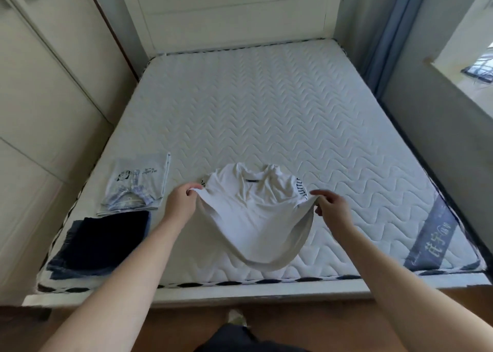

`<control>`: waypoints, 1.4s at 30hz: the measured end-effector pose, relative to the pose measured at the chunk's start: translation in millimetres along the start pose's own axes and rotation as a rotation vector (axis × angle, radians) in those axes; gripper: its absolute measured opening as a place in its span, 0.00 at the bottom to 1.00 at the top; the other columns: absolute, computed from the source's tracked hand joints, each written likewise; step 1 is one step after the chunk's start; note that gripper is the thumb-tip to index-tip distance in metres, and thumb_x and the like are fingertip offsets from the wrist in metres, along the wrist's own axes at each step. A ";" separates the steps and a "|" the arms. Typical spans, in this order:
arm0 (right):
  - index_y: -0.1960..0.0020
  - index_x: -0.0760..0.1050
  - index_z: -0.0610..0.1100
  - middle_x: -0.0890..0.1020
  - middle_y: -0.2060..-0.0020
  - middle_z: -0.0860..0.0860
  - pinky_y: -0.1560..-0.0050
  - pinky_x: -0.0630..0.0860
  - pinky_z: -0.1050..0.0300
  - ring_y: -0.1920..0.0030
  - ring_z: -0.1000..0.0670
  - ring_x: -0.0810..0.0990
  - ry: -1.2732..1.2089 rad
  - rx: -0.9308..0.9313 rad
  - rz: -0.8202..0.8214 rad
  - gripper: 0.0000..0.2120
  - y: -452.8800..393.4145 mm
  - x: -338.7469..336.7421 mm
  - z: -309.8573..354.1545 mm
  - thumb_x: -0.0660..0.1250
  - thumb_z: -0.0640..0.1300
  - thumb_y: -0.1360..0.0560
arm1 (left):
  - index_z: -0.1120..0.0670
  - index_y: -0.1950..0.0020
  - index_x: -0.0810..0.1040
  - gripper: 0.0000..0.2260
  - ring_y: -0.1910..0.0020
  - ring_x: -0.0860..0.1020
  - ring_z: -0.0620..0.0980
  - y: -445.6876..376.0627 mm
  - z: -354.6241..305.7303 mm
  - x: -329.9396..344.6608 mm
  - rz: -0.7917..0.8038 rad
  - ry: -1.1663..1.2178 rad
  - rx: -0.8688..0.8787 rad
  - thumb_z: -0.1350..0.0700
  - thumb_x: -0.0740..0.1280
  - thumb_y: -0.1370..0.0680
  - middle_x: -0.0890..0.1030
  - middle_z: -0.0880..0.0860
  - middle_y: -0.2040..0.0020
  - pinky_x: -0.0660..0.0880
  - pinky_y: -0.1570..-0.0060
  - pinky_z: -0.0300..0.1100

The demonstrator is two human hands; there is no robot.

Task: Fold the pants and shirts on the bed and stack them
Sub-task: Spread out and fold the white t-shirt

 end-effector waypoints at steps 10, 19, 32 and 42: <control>0.55 0.85 0.49 0.81 0.74 0.53 0.62 0.79 0.55 0.73 0.54 0.80 -0.117 -0.218 -0.138 0.16 -95.9 33.9 220.2 0.60 0.36 0.26 | 0.52 0.44 0.80 0.17 0.69 0.72 0.51 -146.4 -113.8 -107.2 -0.096 0.113 0.157 0.62 0.53 0.20 0.75 0.51 0.65 0.74 0.61 0.47; 0.56 0.83 0.48 0.85 0.68 0.49 0.50 0.83 0.44 0.61 0.47 0.86 -0.123 -0.189 -0.360 0.09 -170.3 -29.2 297.6 0.64 0.42 0.22 | 0.57 0.42 0.80 0.15 0.48 0.77 0.57 -278.7 -158.0 -220.0 -0.119 -0.073 0.275 0.61 0.55 0.19 0.79 0.60 0.42 0.75 0.49 0.47; 0.46 0.82 0.44 0.82 0.58 0.47 0.64 0.76 0.60 0.67 0.51 0.81 0.213 -0.312 -0.402 0.15 -225.6 -76.3 359.6 0.58 0.37 0.24 | 0.59 0.39 0.78 0.14 0.43 0.74 0.61 -329.1 -153.5 -271.5 -0.058 -0.568 0.270 0.65 0.58 0.21 0.75 0.64 0.42 0.70 0.45 0.46; 0.50 0.82 0.36 0.82 0.68 0.46 0.69 0.77 0.58 0.69 0.49 0.81 0.148 -0.189 -0.383 0.11 -281.9 -81.3 340.0 0.61 0.37 0.21 | 0.62 0.50 0.78 0.12 0.61 0.77 0.56 -348.0 -151.2 -253.4 -0.096 -0.436 0.199 0.59 0.57 0.16 0.80 0.58 0.61 0.64 0.65 0.43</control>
Point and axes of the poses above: each hand's wrist, its own y-axis away from the middle knuckle, its own x-axis out of the palm, z = x × y, the point moved 7 cm from there along -y, towards the middle knuckle
